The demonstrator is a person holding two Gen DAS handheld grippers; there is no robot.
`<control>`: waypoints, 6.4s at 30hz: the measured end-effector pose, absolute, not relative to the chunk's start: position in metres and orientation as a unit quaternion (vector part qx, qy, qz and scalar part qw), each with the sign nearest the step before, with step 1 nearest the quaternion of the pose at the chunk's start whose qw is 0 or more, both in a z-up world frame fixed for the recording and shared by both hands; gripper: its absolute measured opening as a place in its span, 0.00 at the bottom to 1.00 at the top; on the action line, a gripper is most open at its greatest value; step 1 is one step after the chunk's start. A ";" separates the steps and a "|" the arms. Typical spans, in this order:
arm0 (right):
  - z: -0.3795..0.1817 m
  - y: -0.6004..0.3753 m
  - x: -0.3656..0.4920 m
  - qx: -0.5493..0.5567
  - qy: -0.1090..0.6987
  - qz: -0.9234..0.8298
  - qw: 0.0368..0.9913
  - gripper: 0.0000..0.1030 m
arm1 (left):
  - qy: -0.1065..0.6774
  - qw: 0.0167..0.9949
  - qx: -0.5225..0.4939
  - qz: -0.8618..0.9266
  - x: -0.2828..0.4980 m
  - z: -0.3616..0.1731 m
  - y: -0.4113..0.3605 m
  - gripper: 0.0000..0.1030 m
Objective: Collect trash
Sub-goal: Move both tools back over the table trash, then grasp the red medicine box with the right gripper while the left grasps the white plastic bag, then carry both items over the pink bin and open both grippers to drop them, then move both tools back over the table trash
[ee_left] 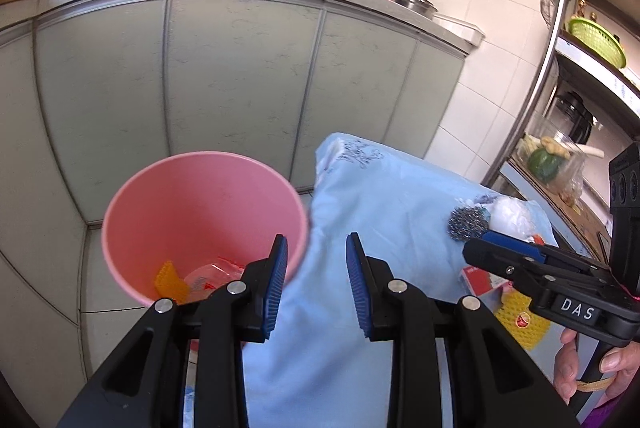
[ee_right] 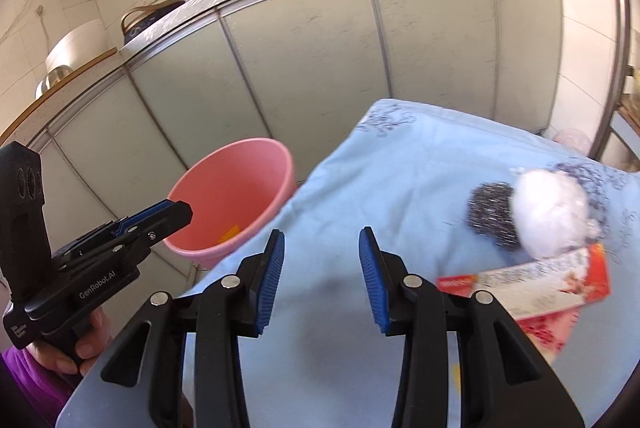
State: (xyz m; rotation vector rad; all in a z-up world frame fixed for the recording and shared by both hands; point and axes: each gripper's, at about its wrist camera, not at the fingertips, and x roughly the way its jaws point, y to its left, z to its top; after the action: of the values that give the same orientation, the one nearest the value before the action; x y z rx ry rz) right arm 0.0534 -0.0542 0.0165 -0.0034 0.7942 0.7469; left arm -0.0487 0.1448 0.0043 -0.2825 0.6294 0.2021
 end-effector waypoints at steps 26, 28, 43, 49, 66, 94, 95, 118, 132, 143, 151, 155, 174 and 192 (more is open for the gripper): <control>-0.003 -0.209 0.084 0.108 0.380 0.229 0.890 0.38 | 0.327 0.941 -0.090 0.018 -0.011 0.005 0.072 0.28; -0.010 -0.211 0.090 0.117 0.391 0.226 0.884 0.38 | 0.329 0.940 -0.088 0.016 -0.010 0.004 0.071 0.28; -0.047 -0.222 0.124 0.239 0.434 0.262 0.828 0.38 | 0.331 0.939 -0.070 -0.056 0.041 0.013 0.023 0.28; -0.052 -0.231 0.123 0.270 0.417 0.279 0.822 0.32 | 0.357 0.924 -0.098 -0.097 0.077 0.007 -0.003 0.30; -0.041 -0.250 0.104 0.274 0.385 0.279 0.836 0.28 | 0.399 0.907 -0.101 -0.088 0.123 -0.022 -0.043 0.29; 0.059 -0.216 0.057 0.192 0.279 0.321 0.884 0.23 | 0.281 0.951 -0.119 -0.048 0.013 0.051 0.027 0.10; 0.063 -0.210 0.056 0.184 0.276 0.325 0.886 0.23 | 0.276 0.953 -0.119 -0.040 0.009 0.052 0.032 0.10; 0.109 -0.023 0.037 0.047 0.213 0.444 0.869 0.23 | 0.215 0.954 -0.126 0.168 -0.078 0.053 0.174 0.10; 0.080 0.076 0.032 -0.030 0.225 0.480 0.847 0.23 | 0.244 0.931 -0.127 0.241 -0.091 0.016 0.226 0.10; 0.040 0.112 0.046 -0.047 0.274 0.468 0.839 0.23 | 0.294 0.910 -0.127 0.262 -0.079 -0.025 0.252 0.11; 0.014 0.123 0.055 -0.053 0.316 0.460 0.828 0.23 | 0.315 0.901 -0.132 0.268 -0.070 -0.045 0.263 0.13; 0.005 0.126 0.058 -0.058 0.335 0.459 0.821 0.23 | 0.320 0.899 -0.144 0.263 -0.069 -0.048 0.265 0.23; 0.025 0.104 0.062 -0.028 0.344 0.465 0.815 0.24 | 0.292 0.909 -0.138 0.263 -0.080 -0.026 0.254 0.47; 0.034 0.024 0.043 -0.005 0.350 0.436 0.829 0.24 | 0.279 0.928 -0.128 0.212 -0.077 0.007 0.210 0.47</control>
State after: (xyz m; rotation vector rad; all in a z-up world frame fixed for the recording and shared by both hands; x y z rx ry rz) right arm 0.0432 0.0238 0.0340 -0.0113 0.7427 0.9250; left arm -0.0772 0.2099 0.0070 -0.2614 0.5711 0.4351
